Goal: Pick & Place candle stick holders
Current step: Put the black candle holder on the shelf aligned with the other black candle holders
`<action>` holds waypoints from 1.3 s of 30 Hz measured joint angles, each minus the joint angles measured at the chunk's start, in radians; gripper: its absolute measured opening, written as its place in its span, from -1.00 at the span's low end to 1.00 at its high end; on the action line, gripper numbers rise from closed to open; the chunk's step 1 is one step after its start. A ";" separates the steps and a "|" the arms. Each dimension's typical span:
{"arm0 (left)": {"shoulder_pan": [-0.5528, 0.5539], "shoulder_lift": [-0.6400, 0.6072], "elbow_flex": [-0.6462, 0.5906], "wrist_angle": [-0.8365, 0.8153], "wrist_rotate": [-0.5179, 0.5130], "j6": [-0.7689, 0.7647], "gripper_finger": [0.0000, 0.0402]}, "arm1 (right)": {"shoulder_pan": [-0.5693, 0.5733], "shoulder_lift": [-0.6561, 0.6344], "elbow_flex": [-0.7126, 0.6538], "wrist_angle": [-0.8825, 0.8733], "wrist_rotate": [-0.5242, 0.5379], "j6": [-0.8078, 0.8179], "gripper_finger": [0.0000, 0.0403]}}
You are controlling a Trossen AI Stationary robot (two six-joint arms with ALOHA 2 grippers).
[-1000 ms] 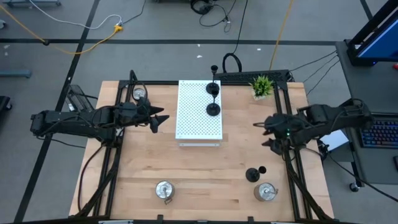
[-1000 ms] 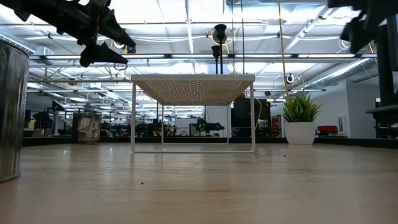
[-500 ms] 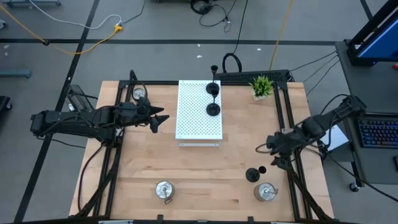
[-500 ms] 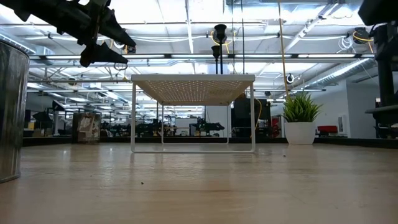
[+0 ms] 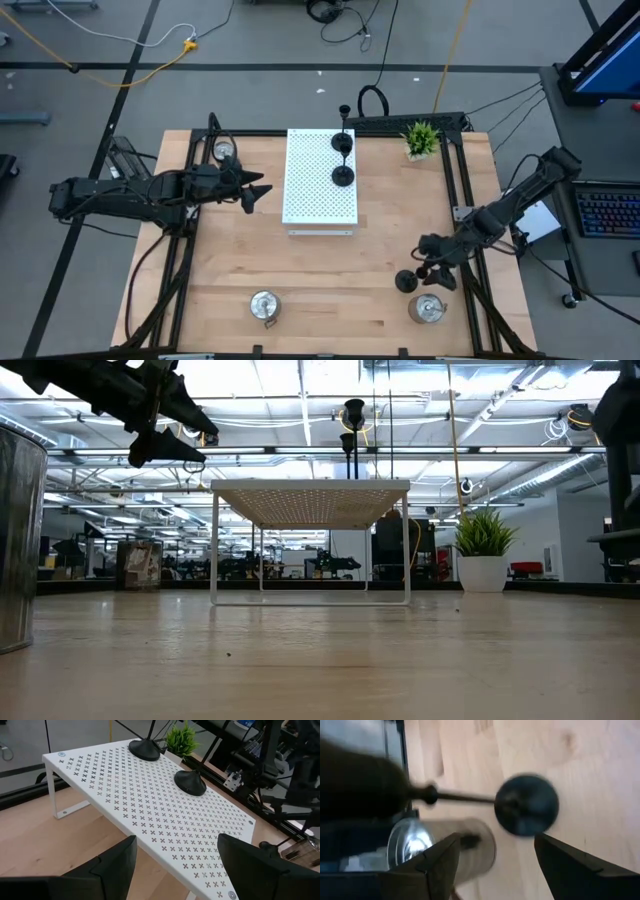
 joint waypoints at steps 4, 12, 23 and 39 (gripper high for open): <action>0.000 0.000 0.000 0.000 0.000 -0.016 0.42 | 0.000 0.000 -0.024 0.077 0.035 -0.021 0.25; 0.000 0.000 0.000 0.000 0.000 -0.025 0.42 | 0.004 0.000 -0.034 0.078 0.118 -0.082 0.25; 0.000 0.000 0.000 0.000 0.000 -0.030 0.42 | 0.004 0.000 -0.034 0.083 0.133 -0.117 0.25; 0.000 0.000 0.000 0.000 0.000 -0.032 0.42 | 0.004 0.002 -0.034 0.166 0.108 -0.206 0.25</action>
